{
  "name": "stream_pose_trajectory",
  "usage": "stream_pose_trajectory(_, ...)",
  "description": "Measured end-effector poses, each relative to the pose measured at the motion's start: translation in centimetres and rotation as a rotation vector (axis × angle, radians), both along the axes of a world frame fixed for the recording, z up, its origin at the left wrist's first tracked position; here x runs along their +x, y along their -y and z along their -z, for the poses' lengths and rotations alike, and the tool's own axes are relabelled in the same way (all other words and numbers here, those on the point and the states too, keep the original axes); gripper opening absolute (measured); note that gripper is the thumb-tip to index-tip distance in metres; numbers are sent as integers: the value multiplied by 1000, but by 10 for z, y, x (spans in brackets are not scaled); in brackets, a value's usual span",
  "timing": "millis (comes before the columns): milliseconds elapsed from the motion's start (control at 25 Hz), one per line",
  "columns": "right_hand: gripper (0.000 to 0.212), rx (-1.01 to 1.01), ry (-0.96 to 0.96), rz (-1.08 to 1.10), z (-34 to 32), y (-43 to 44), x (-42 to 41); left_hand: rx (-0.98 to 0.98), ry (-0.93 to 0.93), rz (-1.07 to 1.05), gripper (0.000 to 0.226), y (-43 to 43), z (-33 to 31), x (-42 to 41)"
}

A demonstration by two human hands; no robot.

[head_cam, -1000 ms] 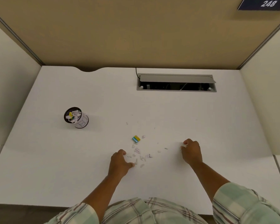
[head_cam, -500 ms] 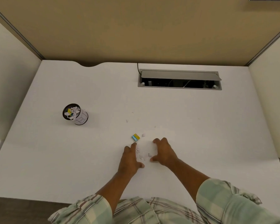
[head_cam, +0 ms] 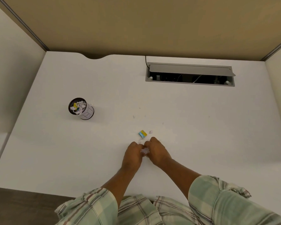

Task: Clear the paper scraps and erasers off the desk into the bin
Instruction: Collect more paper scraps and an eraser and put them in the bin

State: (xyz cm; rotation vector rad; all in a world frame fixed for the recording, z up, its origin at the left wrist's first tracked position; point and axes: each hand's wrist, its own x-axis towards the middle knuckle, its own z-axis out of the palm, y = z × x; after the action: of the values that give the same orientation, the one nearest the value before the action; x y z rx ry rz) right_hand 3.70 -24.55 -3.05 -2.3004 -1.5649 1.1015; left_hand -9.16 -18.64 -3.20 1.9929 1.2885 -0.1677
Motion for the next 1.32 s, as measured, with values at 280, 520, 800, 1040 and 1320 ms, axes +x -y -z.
stream_pose_trajectory(280,14,-54,89,-9,4,-8,-10,13,-35,-10,23,-8,6,-1)
stream_pose_trajectory(520,13,-64,19,81,-3,-14,-6,-37,42,15,15,-17,2,-6)
stream_pose_trajectory(800,6,14,-315,474,-20,-31,-6,-107,213,-200,2,-46,-23,-30)
stream_pose_trajectory(1040,8,121,-610,646,-58,-97,-28,-141,402,-509,6,-111,-61,-68)
stream_pose_trajectory(1320,6,245,-651,587,-110,-225,-78,49,504,-722,3,-207,-108,-114)
